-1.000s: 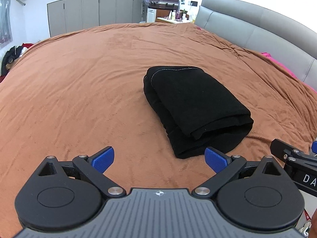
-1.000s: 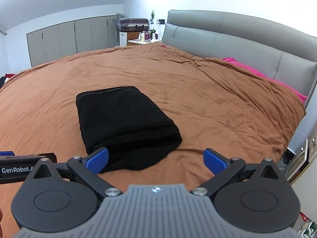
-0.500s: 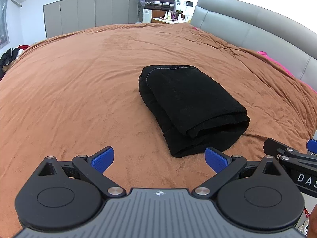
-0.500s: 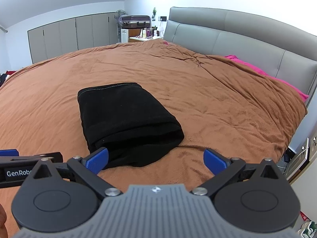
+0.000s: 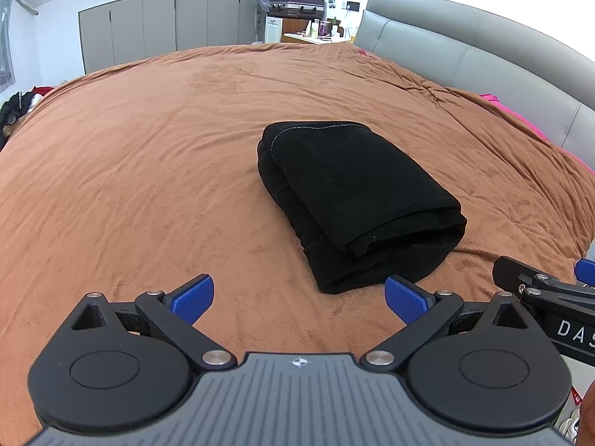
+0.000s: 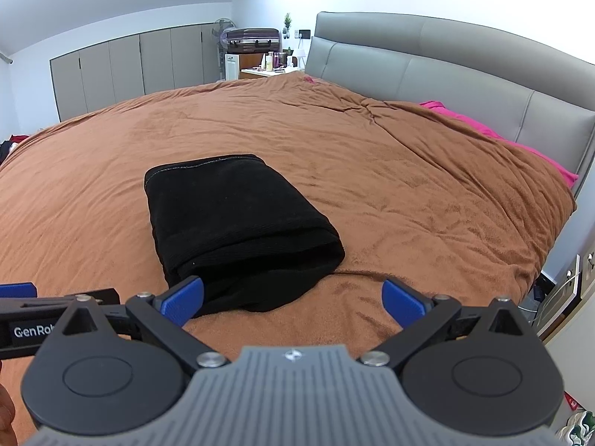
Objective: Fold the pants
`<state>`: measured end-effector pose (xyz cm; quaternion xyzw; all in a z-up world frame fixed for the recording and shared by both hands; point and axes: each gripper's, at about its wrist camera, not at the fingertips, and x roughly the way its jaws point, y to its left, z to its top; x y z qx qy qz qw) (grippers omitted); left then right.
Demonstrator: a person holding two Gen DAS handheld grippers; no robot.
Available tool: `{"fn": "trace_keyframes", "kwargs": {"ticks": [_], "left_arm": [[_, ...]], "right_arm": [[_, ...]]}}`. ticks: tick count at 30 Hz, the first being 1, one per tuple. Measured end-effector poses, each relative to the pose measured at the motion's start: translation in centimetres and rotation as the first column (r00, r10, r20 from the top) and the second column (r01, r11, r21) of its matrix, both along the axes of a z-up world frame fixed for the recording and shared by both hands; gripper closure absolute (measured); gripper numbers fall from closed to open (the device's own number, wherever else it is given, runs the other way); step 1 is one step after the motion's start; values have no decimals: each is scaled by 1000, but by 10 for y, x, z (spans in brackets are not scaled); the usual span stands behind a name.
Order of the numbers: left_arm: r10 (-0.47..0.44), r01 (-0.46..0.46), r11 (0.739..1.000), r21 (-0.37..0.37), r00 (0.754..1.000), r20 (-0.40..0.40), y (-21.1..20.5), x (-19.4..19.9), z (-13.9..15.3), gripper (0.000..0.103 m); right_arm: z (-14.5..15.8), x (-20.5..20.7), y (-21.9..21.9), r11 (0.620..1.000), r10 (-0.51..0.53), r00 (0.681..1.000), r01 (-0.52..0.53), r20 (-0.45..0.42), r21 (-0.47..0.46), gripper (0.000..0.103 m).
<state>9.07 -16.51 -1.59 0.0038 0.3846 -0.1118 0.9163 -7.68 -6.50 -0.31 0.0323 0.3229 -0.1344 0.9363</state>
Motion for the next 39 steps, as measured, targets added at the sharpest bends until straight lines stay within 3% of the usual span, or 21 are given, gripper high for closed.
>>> {"fn": "trace_keyframes", "kwargs": {"ticks": [39], "left_arm": [[-2, 2, 1000, 2, 1000, 11, 4, 0, 0, 0]], "right_arm": [[0, 0, 3, 1000, -4, 1000, 4, 0, 16, 5]]}}
